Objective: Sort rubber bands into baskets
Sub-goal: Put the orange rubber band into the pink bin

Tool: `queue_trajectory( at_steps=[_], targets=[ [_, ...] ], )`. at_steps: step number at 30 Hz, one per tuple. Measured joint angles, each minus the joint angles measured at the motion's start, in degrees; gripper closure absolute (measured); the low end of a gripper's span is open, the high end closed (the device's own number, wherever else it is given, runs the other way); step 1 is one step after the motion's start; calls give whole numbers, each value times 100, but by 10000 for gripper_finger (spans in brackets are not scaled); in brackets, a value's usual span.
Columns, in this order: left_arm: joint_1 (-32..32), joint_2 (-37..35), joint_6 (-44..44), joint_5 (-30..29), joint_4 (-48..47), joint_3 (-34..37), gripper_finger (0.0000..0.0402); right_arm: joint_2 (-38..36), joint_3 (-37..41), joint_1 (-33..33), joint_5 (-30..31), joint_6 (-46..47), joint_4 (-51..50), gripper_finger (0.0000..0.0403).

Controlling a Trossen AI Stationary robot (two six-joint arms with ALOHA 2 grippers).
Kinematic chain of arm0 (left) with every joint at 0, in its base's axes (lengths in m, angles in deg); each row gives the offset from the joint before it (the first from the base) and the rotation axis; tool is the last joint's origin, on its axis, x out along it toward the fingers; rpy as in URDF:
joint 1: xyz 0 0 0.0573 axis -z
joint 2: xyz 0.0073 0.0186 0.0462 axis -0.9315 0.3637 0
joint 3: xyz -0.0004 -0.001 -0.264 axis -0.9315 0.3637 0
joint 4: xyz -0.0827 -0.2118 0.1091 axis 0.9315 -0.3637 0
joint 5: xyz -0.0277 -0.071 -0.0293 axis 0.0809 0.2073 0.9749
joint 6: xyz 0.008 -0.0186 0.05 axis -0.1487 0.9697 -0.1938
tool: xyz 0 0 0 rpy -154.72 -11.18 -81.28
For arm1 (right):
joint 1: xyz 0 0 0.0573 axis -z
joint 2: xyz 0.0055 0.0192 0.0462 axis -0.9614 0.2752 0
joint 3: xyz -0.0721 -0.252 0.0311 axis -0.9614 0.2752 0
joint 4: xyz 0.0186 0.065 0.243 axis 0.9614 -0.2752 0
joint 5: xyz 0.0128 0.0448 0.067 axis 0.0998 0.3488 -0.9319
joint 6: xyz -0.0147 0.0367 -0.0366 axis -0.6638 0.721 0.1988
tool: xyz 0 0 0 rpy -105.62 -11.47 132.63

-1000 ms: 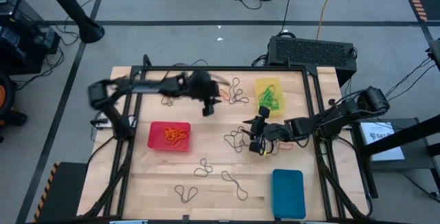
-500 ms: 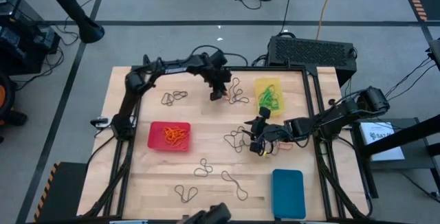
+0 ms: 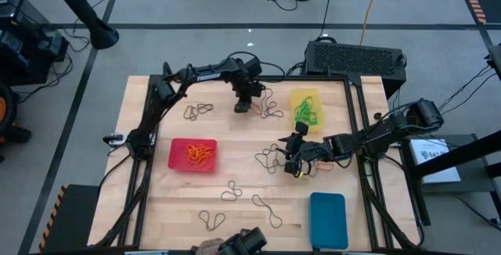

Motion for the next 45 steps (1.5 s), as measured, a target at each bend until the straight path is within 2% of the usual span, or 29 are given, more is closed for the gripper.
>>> queue_trajectory(
  at_steps=[3, 9, 11, 14, 15, 17, 22, 25, 29, 31, 36, 40, 45],
  targets=[
    [20, -16, -545, -500, -172, -7, 272, 0, 0, 0, 0, 20, 2, 255],
    [156, -4, -627, -1054, -174, -2, 272, 0, 0, 0, 11, 14, 0, 255],
    [264, -7, -489, -1643, -250, -2, 272, 0, 0, 1, 32, 11, 7, 255],
    [414, -90, -29, -2872, -634, -2, 272, 0, 0, 67, 46, -33, 197, 255],
    [438, -143, 113, -3061, -892, -2, 272, 0, 0, 122, 47, -100, 321, 255],
    [395, -274, 394, -3020, -1461, 0, 272, 0, 0, 271, 48, -261, 574, 255],
    [9, -748, 1460, -2162, -2668, 0, 272, -2, 0, 868, -68, -650, 1315, 255],
    [-215, -1108, 2322, -1968, -3057, 33, 272, 118, -14, 1441, -670, -967, 1812, 255],
    [-280, -1893, 2508, -1955, -3124, 477, 272, 775, -338, 2285, -1783, -987, 2267, 255],
    [-230, -2414, 2510, -1858, -2875, 862, 272, 1274, -689, 2567, -2200, -966, 2224, 255],
    [-85, -3828, 2519, -1226, -1104, 2305, 272, 2417, -1475, 2912, -2229, -1043, 1888, 255],
    [131, -4782, 2530, -732, 733, 3759, 272, 2912, -1760, 3063, -2212, -983, 1536, 255],
    [515, -5417, 2956, -594, 2432, 5314, 272, 3206, -1829, 3128, -2196, -814, 1798, 255]
  ],
)
